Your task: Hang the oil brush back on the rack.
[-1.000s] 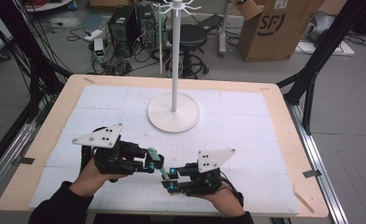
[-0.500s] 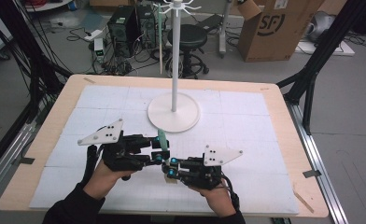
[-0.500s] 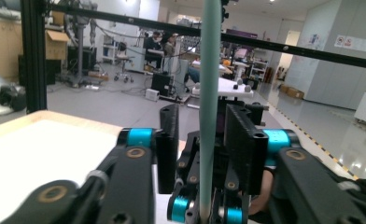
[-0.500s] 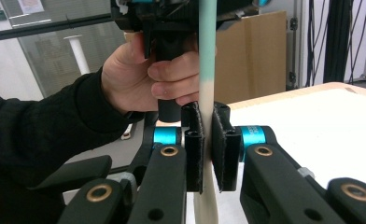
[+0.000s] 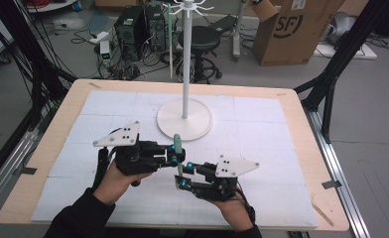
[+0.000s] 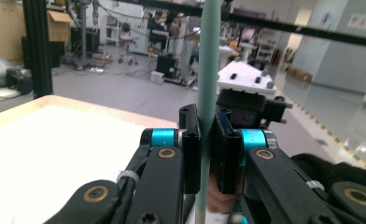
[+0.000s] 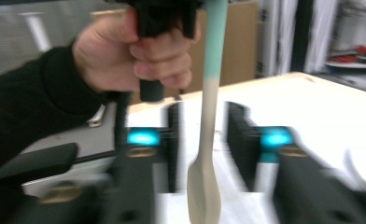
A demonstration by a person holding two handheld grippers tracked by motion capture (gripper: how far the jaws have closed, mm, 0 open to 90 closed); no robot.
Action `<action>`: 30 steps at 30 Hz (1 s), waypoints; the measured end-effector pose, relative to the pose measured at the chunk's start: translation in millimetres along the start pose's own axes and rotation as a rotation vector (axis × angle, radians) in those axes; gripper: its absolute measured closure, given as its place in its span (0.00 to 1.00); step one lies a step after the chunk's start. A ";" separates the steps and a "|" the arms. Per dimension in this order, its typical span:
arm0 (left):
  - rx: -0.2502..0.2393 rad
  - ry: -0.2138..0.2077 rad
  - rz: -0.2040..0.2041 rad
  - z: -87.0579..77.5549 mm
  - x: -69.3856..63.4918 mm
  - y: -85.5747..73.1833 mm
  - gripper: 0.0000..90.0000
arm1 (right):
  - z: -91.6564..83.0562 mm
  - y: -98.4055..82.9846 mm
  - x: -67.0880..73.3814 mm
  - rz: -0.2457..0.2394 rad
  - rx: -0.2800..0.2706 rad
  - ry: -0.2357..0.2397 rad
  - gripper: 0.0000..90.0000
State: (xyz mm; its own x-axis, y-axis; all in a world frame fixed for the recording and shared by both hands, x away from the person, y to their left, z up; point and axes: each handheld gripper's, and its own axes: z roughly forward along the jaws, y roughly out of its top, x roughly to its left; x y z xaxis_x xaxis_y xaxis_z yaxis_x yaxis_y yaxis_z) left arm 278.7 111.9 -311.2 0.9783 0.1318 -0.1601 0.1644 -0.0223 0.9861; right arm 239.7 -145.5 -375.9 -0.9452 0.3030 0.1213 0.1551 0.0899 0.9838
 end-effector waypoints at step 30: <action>0.036 0.092 0.036 25.2 97.9 144.6 0.93 | -103.3 -17.8 -34.5 -0.037 0.042 -0.514 0.23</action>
State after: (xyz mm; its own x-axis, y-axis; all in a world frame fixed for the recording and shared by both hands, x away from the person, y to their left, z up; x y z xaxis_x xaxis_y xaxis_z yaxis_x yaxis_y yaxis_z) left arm 401.5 96.5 -185.4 0.9680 0.2212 -0.1183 0.1354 -0.0637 0.9887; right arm 239.9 -255.5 -383.9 -0.6885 0.7252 -0.0047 0.1451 0.1441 0.9789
